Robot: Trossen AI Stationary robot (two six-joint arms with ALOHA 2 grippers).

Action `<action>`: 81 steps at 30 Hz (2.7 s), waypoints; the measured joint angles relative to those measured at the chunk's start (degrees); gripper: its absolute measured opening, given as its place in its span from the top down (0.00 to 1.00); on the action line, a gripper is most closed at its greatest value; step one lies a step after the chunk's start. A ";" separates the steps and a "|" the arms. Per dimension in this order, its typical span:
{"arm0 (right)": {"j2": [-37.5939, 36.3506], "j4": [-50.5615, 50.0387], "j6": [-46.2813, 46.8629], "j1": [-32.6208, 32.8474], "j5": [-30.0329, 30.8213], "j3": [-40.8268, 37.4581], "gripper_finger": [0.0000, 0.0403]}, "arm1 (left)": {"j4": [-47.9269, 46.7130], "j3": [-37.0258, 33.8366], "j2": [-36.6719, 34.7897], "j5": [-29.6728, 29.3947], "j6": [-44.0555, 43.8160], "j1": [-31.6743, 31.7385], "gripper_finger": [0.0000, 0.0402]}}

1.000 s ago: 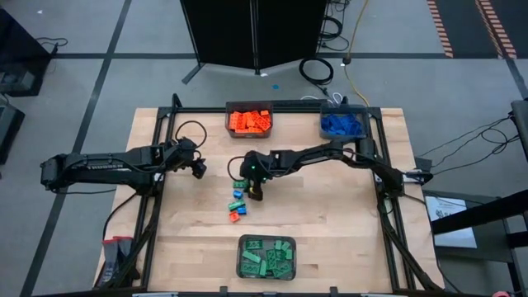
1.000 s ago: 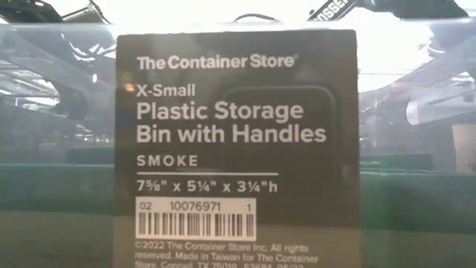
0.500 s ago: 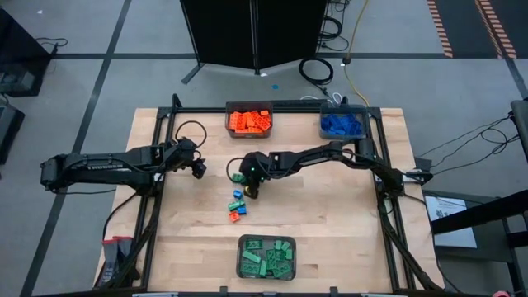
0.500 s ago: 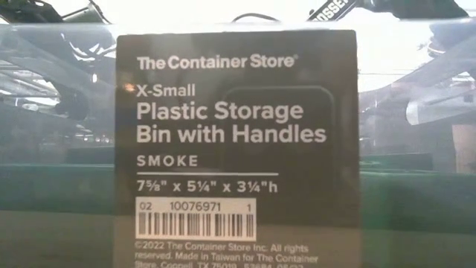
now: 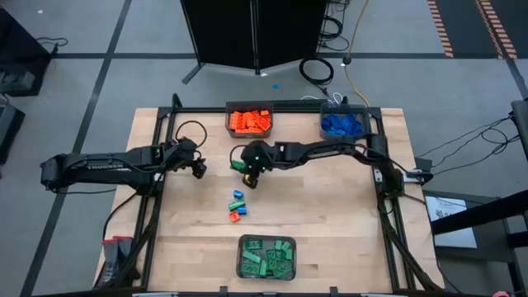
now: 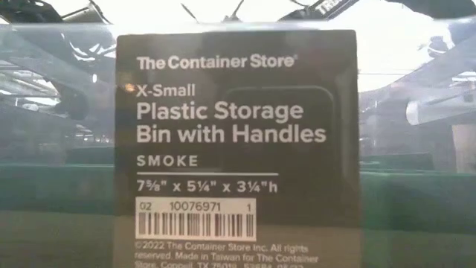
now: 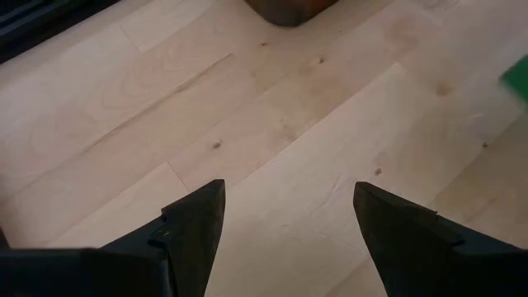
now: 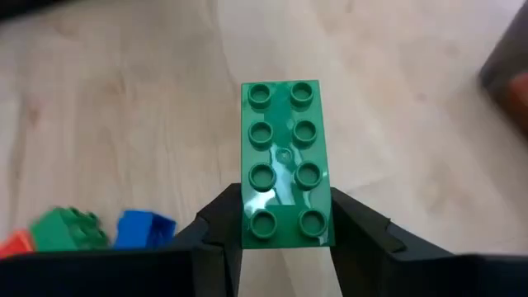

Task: Sort blocks
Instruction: Put the green game piece into the bottom black bin

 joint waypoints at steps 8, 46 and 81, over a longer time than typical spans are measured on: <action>-7.62 0.26 -1.55 -0.03 5.71 0.15 0.70 | 0.04 0.00 0.00 0.00 -0.04 0.00 0.33; -32.79 -30.28 -5.78 -4.62 25.07 -7.55 0.70 | -0.34 0.00 -0.01 0.35 -0.31 -0.02 0.33; -24.26 -9.82 -10.59 24.45 -31.66 -15.74 0.70 | -0.11 0.00 0.42 0.02 1.19 0.00 0.33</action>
